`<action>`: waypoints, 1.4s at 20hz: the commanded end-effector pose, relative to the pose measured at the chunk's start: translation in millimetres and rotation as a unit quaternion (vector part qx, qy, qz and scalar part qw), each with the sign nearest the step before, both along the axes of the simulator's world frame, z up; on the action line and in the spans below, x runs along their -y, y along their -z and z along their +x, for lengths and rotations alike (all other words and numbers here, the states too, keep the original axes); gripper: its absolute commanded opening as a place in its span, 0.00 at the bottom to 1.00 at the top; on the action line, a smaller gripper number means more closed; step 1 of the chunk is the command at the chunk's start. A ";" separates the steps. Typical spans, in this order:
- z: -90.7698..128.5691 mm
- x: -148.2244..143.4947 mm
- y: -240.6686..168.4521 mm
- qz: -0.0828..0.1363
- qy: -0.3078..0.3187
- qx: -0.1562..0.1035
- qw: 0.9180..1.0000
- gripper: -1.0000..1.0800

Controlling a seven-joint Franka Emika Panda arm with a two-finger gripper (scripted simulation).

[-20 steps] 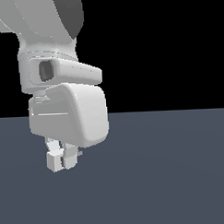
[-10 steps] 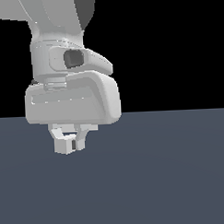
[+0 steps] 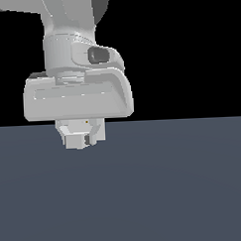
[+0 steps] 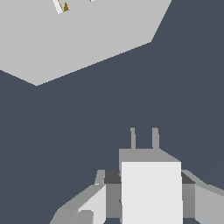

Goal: Plug the charger into the wall socket.

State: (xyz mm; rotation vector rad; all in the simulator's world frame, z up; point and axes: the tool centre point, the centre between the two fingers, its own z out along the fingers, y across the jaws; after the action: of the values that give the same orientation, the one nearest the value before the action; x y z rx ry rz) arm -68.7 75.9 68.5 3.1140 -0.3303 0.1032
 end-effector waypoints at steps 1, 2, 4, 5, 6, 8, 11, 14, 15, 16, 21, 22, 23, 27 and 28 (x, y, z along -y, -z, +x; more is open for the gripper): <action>4.1 0.4 -5.6 0.000 -0.033 0.000 0.999 0.00; 5.6 0.5 -7.7 0.000 -0.045 0.000 0.999 0.00; 8.8 0.4 -11.9 0.000 -0.071 0.000 0.998 0.00; 10.3 0.3 -14.0 0.000 -0.083 0.000 0.997 0.00; 11.8 0.2 -15.9 0.000 -0.094 0.000 0.996 0.00; 14.4 -0.1 -19.3 0.000 -0.115 0.000 0.993 0.00; 17.6 -0.8 -23.7 0.000 -0.141 -0.001 0.990 0.00; 20.2 -1.5 -27.0 0.000 -0.161 -0.001 0.987 0.00; 20.9 -1.8 -28.0 0.001 -0.167 -0.001 0.986 0.00; 21.5 -2.0 -28.8 0.001 -0.172 -0.001 0.985 0.00; 23.3 -2.7 -31.1 0.001 -0.186 -0.001 0.982 0.00; 23.4 -2.7 -31.3 0.001 -0.187 -0.001 0.982 0.00; 23.4 -2.8 -31.4 0.001 -0.188 -0.001 0.982 0.00; 23.3 -2.7 -31.2 0.001 -0.187 -0.001 0.982 0.00; 23.5 -2.8 -31.2 0.001 -0.187 -0.001 0.982 0.00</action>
State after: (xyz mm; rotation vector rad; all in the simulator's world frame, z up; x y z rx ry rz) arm -45.4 78.6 99.6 3.1345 0.2593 0.0997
